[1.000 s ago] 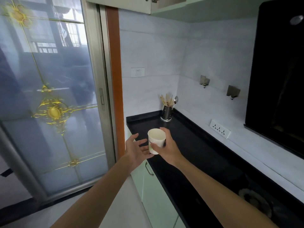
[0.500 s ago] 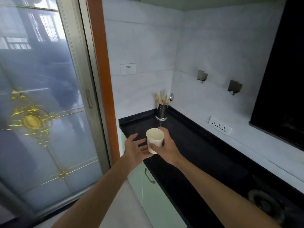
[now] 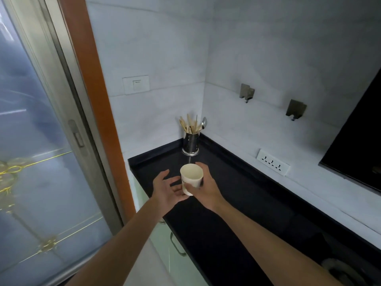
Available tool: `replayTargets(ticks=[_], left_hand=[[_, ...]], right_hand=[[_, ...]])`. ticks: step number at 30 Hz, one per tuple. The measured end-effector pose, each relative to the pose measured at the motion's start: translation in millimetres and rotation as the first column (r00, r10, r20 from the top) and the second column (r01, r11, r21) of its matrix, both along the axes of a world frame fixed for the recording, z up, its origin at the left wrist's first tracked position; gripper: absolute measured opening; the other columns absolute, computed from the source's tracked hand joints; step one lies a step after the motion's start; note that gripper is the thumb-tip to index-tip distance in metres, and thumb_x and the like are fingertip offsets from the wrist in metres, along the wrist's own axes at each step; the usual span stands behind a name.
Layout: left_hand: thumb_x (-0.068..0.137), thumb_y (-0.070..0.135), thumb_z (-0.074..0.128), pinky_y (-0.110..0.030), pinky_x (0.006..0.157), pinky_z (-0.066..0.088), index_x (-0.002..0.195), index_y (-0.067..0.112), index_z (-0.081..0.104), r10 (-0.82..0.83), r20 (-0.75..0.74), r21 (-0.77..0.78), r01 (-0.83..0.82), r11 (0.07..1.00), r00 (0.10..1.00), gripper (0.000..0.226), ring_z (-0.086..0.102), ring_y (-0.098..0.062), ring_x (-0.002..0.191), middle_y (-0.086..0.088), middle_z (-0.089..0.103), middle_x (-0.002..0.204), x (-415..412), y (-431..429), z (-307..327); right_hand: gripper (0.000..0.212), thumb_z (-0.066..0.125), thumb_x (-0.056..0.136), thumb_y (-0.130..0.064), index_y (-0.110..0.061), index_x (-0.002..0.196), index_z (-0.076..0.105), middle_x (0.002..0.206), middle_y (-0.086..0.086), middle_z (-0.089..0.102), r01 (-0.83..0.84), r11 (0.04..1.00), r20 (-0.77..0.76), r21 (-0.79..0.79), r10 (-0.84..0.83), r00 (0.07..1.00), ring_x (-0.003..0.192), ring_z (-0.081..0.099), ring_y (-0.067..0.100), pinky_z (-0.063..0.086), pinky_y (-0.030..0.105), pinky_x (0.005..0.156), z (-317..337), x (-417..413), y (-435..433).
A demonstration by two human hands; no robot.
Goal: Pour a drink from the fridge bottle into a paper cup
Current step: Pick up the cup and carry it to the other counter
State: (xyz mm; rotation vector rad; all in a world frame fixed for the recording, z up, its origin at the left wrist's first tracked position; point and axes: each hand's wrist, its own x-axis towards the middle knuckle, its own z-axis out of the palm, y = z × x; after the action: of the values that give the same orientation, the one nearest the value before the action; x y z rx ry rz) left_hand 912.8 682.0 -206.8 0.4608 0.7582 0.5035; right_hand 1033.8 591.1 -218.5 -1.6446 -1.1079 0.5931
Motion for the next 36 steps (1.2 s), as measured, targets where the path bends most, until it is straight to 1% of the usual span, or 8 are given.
replayTargets(ticks=[2, 5, 9, 15, 19, 24, 32, 36], left_hand=[[0.094, 0.040, 0.048, -0.059, 0.092, 0.042, 0.139, -0.005, 0.042, -0.015, 0.001, -0.007, 0.015, 1.000, 1.000, 0.064, 0.055, -0.048, 0.111, -0.035, 0.050, 0.133, 17.2, 10.9, -0.2], [0.095, 0.041, 0.047, -0.060, 0.098, 0.041, 0.142, -0.005, 0.041, -0.040, 0.003, -0.018, 0.040, 0.999, 0.999, 0.066, 0.051, -0.049, 0.122, -0.036, 0.048, 0.136, 41.7, 24.2, -5.0], [0.096, 0.041, 0.046, -0.060, 0.100, 0.042, 0.142, -0.005, 0.042, -0.081, 0.019, -0.036, 0.082, 0.996, 0.997, 0.065, 0.053, -0.049, 0.120, -0.036, 0.049, 0.134, 70.2, 33.8, -10.1], [0.096, 0.041, 0.047, -0.061, 0.103, 0.041, 0.141, -0.005, 0.042, -0.172, -0.002, -0.054, 0.171, 0.984, 0.985, 0.065, 0.053, -0.050, 0.119, -0.037, 0.049, 0.134, 110.1, 44.4, -22.7], [0.096, 0.041, 0.048, -0.063, 0.107, 0.038, 0.140, -0.005, 0.044, -0.261, -0.021, -0.069, 0.259, 0.963, 0.965, 0.064, 0.051, -0.051, 0.123, -0.039, 0.046, 0.137, 138.7, 53.1, -34.5], [0.097, 0.042, 0.046, -0.063, 0.106, 0.039, 0.139, -0.003, 0.045, -0.389, -0.038, -0.102, 0.384, 0.918, 0.920, 0.062, 0.050, -0.050, 0.125, -0.038, 0.044, 0.140, 172.3, 67.0, -49.2], [0.097, 0.043, 0.045, -0.063, 0.104, 0.041, 0.139, -0.003, 0.046, -0.576, -0.096, -0.131, 0.563, 0.816, 0.812, 0.062, 0.055, -0.048, 0.116, -0.037, 0.048, 0.137, 202.3, 93.7, -81.5], [0.097, 0.043, 0.045, -0.063, 0.109, 0.036, 0.137, -0.002, 0.048, -0.648, -0.148, -0.134, 0.634, 0.762, 0.747, 0.059, 0.054, -0.050, 0.116, -0.037, 0.049, 0.135, 209.5, 101.1, -102.7]], right_hand=[[0.080, 0.079, 0.080, -0.019, -0.024, 0.144, 0.031, 0.125, -0.007, 0.055, 0.018, 1.000, -0.003, 0.004, -0.018, 1.000, 0.116, 0.056, 0.010, 0.052, 0.026, 0.094, -2.9, 15.6, 9.8], [0.079, 0.079, 0.080, -0.017, -0.025, 0.143, 0.032, 0.124, -0.012, 0.054, 0.051, 0.999, -0.005, 0.009, -0.051, 0.999, 0.115, 0.056, 0.006, 0.051, 0.025, 0.095, -6.1, 38.3, 19.1], [0.079, 0.079, 0.082, -0.017, -0.024, 0.144, 0.031, 0.124, -0.012, 0.053, 0.090, 0.996, -0.015, 0.001, -0.090, 0.996, 0.114, 0.055, 0.004, 0.051, 0.021, 0.093, -10.4, 66.0, 23.2], [0.077, 0.080, 0.081, -0.021, -0.025, 0.142, 0.032, 0.126, -0.008, 0.055, 0.195, 0.981, -0.036, -0.012, -0.196, 0.980, 0.115, 0.056, 0.008, 0.053, 0.025, 0.092, -25.0, 97.5, 20.2], [0.077, 0.080, 0.081, -0.023, -0.027, 0.141, 0.033, 0.123, -0.012, 0.055, 0.306, 0.952, -0.057, -0.025, -0.307, 0.950, 0.113, 0.057, 0.008, 0.054, 0.027, 0.093, -36.2, 113.6, 17.1], [0.076, 0.080, 0.081, -0.024, -0.027, 0.141, 0.034, 0.121, -0.016, 0.054, 0.435, 0.898, -0.038, -0.061, -0.437, 0.898, 0.112, 0.056, 0.004, 0.054, 0.026, 0.092, -51.1, 128.5, 17.6], [0.071, 0.079, 0.081, -0.024, -0.027, 0.137, 0.036, 0.117, -0.017, 0.052, 0.603, 0.790, -0.029, -0.113, -0.609, 0.793, 0.109, 0.057, 0.007, 0.057, 0.031, 0.088, -83.4, 127.6, 29.8], [0.070, 0.079, 0.082, -0.026, -0.026, 0.136, 0.035, 0.117, -0.018, 0.051, 0.667, 0.732, -0.014, -0.138, -0.675, 0.738, 0.108, 0.057, 0.006, 0.058, 0.031, 0.084, -104.8, 119.7, 29.9]])
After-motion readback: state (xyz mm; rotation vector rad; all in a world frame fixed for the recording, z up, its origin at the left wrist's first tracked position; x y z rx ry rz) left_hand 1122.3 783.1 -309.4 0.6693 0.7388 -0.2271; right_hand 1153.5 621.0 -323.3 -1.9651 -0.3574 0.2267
